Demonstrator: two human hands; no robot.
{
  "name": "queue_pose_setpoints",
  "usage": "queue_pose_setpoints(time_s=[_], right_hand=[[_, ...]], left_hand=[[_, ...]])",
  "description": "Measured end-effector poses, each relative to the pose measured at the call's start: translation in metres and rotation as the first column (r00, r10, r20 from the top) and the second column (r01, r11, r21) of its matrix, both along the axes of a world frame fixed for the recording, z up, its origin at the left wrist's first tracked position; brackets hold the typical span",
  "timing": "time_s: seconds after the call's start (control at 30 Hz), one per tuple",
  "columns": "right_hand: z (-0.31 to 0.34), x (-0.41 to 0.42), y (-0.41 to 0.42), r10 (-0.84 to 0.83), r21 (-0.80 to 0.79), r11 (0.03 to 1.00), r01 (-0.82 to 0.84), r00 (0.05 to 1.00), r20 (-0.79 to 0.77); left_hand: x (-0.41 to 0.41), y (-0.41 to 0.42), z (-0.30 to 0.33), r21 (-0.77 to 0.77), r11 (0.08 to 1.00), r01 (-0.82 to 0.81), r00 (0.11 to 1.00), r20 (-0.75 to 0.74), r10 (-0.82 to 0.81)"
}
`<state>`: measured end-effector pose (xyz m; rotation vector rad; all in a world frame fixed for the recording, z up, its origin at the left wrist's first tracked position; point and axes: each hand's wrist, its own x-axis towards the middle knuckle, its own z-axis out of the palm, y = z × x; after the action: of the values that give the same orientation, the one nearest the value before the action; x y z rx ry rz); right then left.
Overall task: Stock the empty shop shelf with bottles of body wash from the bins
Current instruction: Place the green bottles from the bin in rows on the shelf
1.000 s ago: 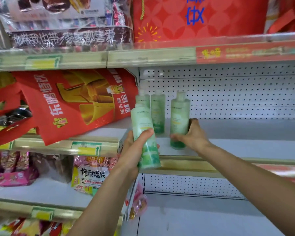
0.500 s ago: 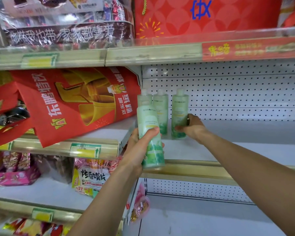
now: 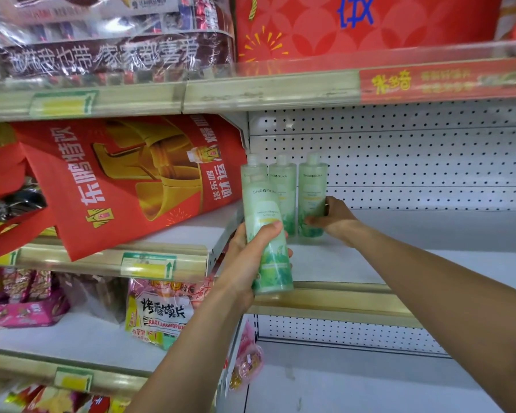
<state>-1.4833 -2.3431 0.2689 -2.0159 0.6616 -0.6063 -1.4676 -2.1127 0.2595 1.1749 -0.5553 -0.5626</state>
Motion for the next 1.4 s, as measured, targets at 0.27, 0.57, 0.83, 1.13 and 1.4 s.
queue_pose_setpoints(time_s=[0.27,0.57,0.83,1.13,1.4], right_hand=[[-0.004,0.005,0.001,-0.093,-0.029,0.995,0.091,0.994,-0.051],[0.044,-0.043,0.112,0.353,0.137,0.914,-0.381,0.916,0.192],[0.070,-0.049,0.126,0.300,0.022,0.946,-0.322,0.904,0.306],[0.060,0.004,0.128,0.144,-0.114,0.987,-0.114,0.941,0.305],[0.027,0.015,0.132,0.148,-0.117,0.985,-0.128,0.972,0.185]], left_hand=[[-0.002,0.011,0.001,0.000,0.999,0.038,0.999,0.029,-0.038],[-0.011,0.021,0.000,0.060,0.994,0.087,0.990,0.106,-0.093],[-0.002,0.025,0.015,0.113,0.993,-0.016,0.946,0.324,-0.022],[0.044,0.040,0.019,0.153,0.894,-0.420,0.625,0.763,0.163],[0.078,0.041,0.038,0.179,0.858,-0.482,0.527,0.841,0.121]])
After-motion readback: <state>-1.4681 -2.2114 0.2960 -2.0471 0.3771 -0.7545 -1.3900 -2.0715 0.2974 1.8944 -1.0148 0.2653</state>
